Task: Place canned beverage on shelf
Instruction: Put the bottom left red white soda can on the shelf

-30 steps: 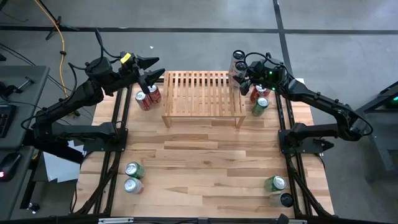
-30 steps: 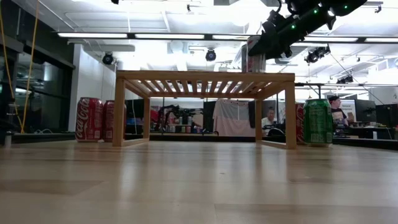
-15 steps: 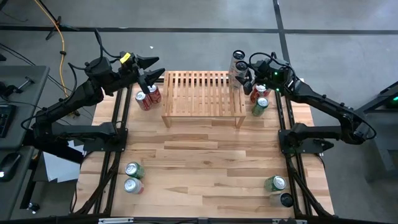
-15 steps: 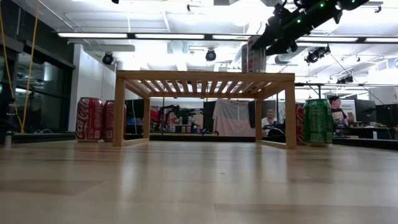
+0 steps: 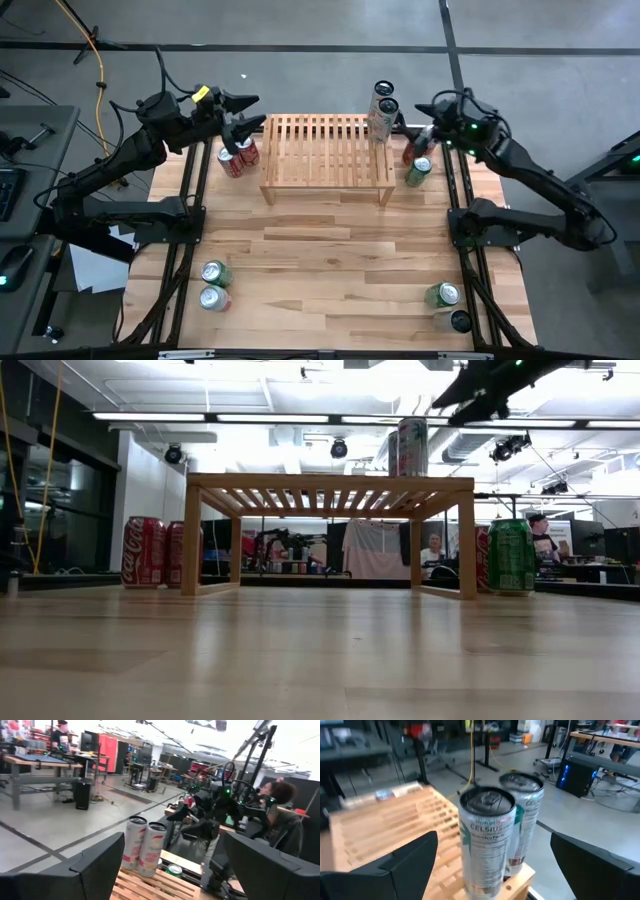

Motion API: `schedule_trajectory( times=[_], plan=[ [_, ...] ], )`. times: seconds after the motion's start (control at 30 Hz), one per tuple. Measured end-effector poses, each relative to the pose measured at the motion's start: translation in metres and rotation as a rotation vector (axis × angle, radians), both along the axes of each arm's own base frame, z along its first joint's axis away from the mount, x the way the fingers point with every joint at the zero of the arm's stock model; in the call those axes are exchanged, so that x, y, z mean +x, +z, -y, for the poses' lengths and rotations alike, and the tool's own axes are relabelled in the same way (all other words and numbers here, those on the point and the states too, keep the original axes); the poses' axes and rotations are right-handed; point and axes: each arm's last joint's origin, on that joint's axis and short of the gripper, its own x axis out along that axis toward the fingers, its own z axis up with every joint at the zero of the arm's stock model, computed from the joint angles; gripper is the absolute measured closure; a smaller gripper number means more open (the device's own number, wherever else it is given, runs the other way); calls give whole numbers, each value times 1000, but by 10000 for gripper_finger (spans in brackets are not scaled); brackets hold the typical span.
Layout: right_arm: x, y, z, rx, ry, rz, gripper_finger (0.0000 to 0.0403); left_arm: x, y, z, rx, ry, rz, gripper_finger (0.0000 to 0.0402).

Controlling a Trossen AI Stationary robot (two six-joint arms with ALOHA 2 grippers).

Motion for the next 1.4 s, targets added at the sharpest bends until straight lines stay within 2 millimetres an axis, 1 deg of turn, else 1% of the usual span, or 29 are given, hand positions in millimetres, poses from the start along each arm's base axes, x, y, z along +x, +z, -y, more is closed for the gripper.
schedule_trajectory(
  times=[0.2,0.4,0.53,1.1,1.4],
  plan=[
    [-18,11,-15,70,-27,148,29,0,0,0,8,0,-4,69],
    [-23,14,-21,139,0,230,29,0,0,0,23,2,-10,69],
    [-21,14,-21,170,52,239,29,0,0,0,24,-15,-10,69],
    [-17,11,-19,203,49,228,29,1,-5,1,-33,-52,-46,69],
    [-17,10,-19,205,49,226,29,0,-5,1,-30,-51,-49,69]
  ],
)
